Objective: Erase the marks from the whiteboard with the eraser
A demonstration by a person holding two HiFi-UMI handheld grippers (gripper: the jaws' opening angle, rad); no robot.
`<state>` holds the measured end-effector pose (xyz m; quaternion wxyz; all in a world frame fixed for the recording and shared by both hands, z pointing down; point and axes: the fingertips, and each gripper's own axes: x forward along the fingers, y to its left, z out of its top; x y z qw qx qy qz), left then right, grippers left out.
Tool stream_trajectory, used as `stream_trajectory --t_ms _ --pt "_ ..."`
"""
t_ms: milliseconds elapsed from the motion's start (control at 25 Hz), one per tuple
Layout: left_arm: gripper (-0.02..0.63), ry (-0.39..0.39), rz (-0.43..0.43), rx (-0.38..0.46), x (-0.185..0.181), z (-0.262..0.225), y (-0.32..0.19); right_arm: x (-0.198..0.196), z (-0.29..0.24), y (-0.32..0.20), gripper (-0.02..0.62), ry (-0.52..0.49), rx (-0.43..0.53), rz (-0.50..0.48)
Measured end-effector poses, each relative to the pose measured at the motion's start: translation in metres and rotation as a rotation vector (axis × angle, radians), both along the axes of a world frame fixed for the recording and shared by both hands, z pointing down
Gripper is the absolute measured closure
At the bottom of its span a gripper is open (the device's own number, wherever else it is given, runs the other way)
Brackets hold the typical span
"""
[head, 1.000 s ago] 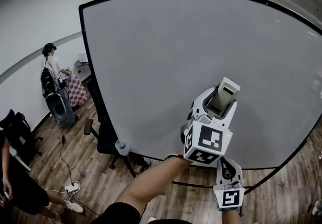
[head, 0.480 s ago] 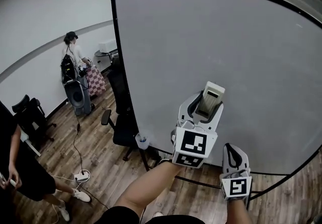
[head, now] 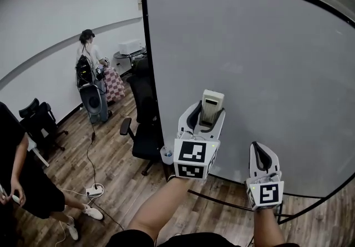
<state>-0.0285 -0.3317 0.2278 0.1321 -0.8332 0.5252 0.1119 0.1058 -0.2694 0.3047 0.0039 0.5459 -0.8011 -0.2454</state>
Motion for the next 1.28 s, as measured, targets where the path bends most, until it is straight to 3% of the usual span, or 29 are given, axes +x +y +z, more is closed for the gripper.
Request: stream_trajectory --t_ms 200,520,760,1040,1280 --pt "0.342 0.057 -0.066 -0.03 -0.052 0.012 -0.024 -0.023 0.001 -0.011 0.577 -0.012 0.01 -0.017" --pt "0.342 0.102 -0.148 -0.053 -0.097 0.024 -0.069 -0.036 0.009 -0.028 0.577 0.026 0.008 -0.037" --pt "0.342 0.071 -0.165 -0.048 -0.102 0.025 -0.095 -0.044 0.017 -0.034 0.577 0.038 -0.01 -0.033" --pt "0.342 0.13 -0.123 -0.065 -0.099 0.027 -0.098 -0.037 0.021 -0.03 0.577 0.028 -0.017 -0.005" --pt "0.342 0.128 -0.105 -0.083 -0.094 0.028 -0.1 -0.034 0.029 -0.029 0.577 0.033 -0.03 0.001"
